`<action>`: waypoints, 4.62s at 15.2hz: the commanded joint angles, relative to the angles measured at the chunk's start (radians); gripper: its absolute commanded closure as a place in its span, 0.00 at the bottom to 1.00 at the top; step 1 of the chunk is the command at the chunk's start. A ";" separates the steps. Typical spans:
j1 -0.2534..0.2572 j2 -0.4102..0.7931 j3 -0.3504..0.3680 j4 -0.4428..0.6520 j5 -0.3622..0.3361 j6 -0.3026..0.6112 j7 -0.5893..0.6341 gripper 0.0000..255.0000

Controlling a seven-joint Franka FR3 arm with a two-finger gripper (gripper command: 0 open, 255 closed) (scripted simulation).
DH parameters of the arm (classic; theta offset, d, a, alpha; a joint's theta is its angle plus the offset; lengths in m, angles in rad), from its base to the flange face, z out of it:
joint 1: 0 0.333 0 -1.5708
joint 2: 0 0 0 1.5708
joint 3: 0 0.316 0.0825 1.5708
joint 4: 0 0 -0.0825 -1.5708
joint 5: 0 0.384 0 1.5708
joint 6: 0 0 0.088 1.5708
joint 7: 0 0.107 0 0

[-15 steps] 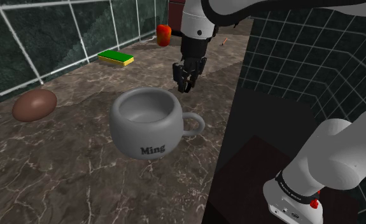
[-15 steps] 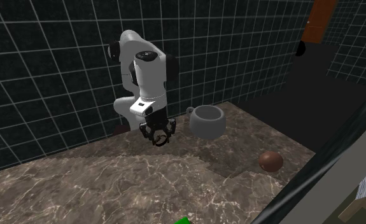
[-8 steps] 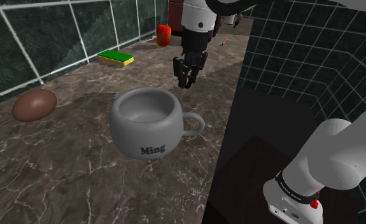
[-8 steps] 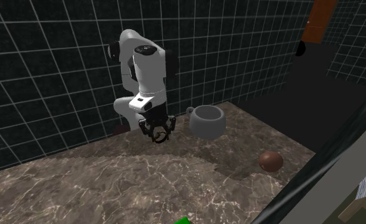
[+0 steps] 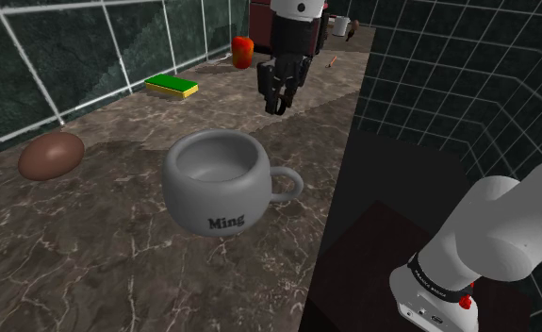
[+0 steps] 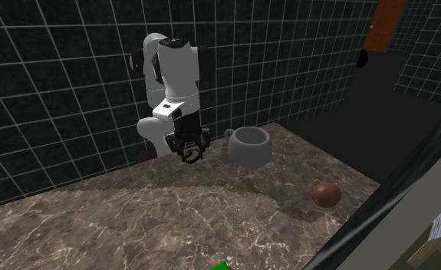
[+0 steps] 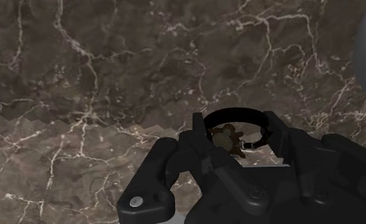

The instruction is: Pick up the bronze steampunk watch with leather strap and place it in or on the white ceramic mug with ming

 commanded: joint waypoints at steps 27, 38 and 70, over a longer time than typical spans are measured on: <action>0.051 0.105 0.099 0.411 -0.013 -0.296 0.187 1.00; 0.164 0.197 0.291 0.501 -0.044 -0.282 0.487 1.00; 0.159 0.157 0.278 0.417 -0.024 -0.234 0.469 0.00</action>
